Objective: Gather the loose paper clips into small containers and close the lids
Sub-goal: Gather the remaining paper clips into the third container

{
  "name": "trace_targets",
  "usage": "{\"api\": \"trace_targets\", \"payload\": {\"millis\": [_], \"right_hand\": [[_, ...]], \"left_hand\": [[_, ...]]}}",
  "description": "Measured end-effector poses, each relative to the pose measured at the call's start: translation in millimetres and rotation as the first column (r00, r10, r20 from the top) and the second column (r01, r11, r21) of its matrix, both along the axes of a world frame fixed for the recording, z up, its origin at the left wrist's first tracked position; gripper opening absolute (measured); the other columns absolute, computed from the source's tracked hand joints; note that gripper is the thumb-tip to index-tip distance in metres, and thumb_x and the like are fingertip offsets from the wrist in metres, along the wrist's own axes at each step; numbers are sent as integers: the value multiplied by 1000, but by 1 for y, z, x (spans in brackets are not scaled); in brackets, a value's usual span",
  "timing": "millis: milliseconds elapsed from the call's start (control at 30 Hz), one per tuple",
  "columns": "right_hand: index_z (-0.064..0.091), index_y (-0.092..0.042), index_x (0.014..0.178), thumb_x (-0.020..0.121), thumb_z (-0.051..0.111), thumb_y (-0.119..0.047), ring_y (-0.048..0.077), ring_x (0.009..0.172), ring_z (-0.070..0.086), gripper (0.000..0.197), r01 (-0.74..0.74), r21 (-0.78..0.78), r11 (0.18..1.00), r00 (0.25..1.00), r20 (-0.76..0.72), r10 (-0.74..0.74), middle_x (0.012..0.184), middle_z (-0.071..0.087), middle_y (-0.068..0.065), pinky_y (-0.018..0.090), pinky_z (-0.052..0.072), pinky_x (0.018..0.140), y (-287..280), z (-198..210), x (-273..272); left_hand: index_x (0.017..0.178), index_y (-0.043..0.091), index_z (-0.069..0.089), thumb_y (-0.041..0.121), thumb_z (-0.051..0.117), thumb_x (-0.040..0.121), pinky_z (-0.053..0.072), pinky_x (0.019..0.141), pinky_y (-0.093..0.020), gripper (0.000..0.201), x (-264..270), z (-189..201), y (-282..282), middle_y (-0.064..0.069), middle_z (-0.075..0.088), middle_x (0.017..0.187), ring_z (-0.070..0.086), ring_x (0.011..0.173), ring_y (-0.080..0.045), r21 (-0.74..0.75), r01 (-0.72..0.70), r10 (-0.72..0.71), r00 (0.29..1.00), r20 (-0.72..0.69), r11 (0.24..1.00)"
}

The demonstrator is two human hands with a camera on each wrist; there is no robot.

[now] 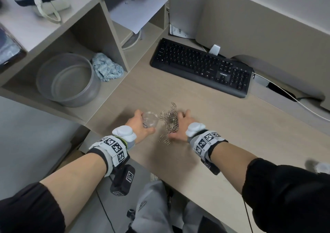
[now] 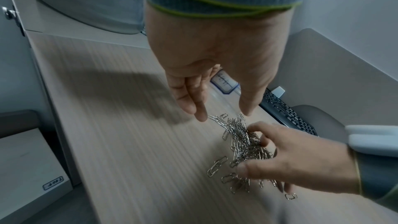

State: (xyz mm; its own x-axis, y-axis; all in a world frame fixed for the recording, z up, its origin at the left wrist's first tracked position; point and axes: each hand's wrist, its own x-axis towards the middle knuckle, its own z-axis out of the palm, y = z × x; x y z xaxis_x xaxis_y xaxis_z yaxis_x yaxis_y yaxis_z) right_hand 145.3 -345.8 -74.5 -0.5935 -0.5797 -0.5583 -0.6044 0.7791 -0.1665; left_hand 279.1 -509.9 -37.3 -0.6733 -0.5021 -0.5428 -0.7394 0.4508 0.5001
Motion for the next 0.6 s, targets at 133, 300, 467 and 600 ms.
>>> {"api": "trace_targets", "payload": {"millis": [133,300,467,600], "right_hand": [[30,-14,137,78,73,-49,35,99,60,81,-80,54,995,996,-25,82,132,30,14,40,51,74,-15,-1,13],[34,-9,141,89,56,-4,38,99,64,57,-66,9,998,997,-34,67,133,39,16,43,55,81,-16,-1,2],[53,-6,126,87,48,4,34,99,62,41,31,-47,998,996,79,-27,119,55,11,36,52,80,-8,6,-12],[67,-9,111,89,52,6,26,88,67,32,318,-129,939,935,206,-288,99,66,4,33,54,74,-1,19,-25]], "left_hand": [[123,17,38,40,77,73,51,82,-33,67,2,-3,-5,-2,63,104,62,92,-27,12,-5,5,1000,-9,1000],[122,18,39,40,77,72,51,82,-33,66,1,-9,-9,-1,64,104,62,92,-26,25,-11,12,1000,-13,1000],[120,16,40,38,77,73,48,76,-30,63,-5,-13,-5,-3,63,104,61,91,-27,34,7,-7,1000,-11,999],[125,18,40,38,77,74,51,82,-33,66,-14,-10,5,-3,64,108,62,94,-27,30,41,-40,999,-35,999]]}}
